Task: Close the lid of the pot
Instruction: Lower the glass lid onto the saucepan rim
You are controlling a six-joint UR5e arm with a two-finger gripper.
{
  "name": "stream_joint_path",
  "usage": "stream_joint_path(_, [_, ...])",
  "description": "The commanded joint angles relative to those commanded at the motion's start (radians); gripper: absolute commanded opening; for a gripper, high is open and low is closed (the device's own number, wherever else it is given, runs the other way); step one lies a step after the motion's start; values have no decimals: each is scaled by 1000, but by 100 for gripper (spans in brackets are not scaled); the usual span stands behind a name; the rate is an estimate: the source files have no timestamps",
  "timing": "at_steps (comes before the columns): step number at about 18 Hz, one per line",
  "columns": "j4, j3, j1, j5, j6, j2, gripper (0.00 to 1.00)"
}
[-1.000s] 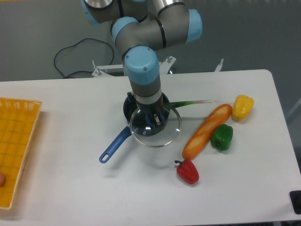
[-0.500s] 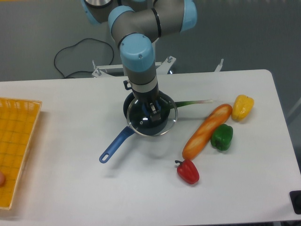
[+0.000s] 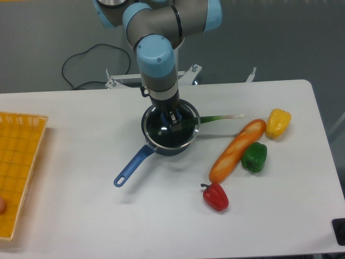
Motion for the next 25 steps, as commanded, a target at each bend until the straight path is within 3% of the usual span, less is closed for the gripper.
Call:
stream_joint_path(7, [5,-15,-2,0,0,5,56])
stream_joint_path(11, [69,-57,-3,0,-2,14,56])
stream_joint_path(25, [81,-95,-5,2,-2,40,56])
